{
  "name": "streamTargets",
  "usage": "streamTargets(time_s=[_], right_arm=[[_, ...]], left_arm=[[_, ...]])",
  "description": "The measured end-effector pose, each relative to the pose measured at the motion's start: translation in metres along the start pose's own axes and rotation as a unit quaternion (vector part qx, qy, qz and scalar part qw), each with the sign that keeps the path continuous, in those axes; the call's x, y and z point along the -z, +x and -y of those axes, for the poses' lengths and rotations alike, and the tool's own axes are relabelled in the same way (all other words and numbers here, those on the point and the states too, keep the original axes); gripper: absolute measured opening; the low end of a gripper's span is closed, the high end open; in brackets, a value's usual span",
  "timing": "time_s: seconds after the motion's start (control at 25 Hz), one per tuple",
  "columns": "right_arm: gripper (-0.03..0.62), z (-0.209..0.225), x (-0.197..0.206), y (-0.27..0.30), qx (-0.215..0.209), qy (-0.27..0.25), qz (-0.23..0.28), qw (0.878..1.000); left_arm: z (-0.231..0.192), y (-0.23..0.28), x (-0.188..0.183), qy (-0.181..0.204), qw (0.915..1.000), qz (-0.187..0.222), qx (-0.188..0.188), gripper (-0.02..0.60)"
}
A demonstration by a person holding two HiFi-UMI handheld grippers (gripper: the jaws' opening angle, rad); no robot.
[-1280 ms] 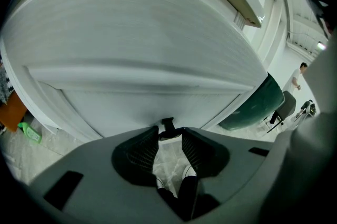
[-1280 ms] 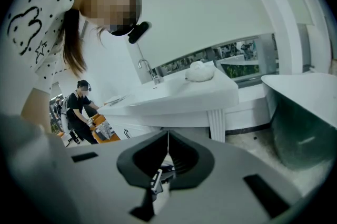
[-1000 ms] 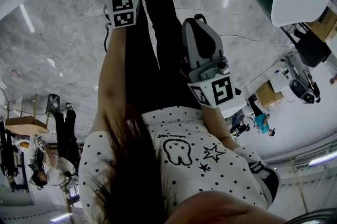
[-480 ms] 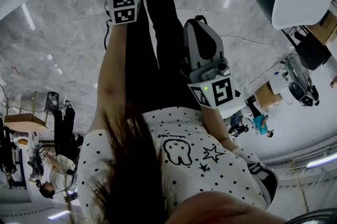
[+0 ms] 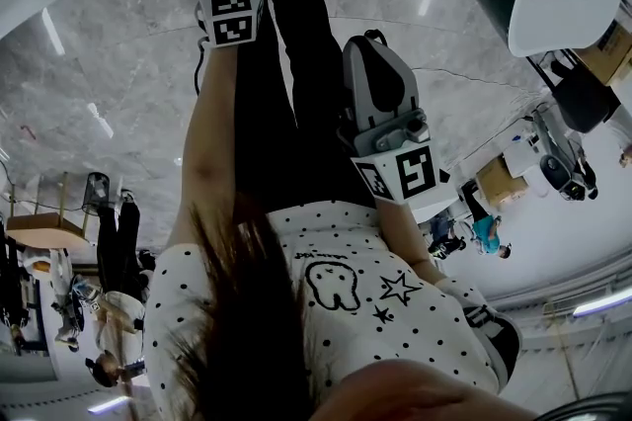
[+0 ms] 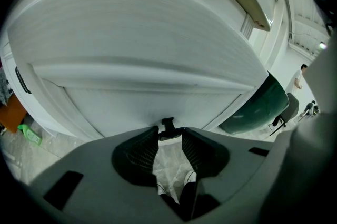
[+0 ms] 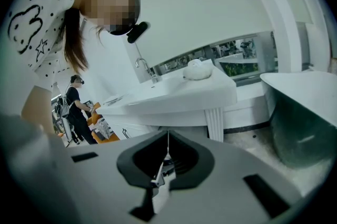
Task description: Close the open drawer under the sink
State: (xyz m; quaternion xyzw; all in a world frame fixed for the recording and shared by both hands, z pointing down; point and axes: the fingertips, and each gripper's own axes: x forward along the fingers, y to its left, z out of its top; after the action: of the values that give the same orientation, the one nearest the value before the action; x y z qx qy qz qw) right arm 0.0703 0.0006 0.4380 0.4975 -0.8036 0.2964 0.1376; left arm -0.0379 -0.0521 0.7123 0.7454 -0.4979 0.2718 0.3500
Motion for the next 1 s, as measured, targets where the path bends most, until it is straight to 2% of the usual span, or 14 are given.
streamTargets(time_s=[1.0], right_arm=[[0.015,0.007,0.004,0.003,0.010,0.007,-0.003,1.000]], left_arm=[[-0.003,0.012,-0.014,-0.009,0.9999,0.011,-0.006,0.138]])
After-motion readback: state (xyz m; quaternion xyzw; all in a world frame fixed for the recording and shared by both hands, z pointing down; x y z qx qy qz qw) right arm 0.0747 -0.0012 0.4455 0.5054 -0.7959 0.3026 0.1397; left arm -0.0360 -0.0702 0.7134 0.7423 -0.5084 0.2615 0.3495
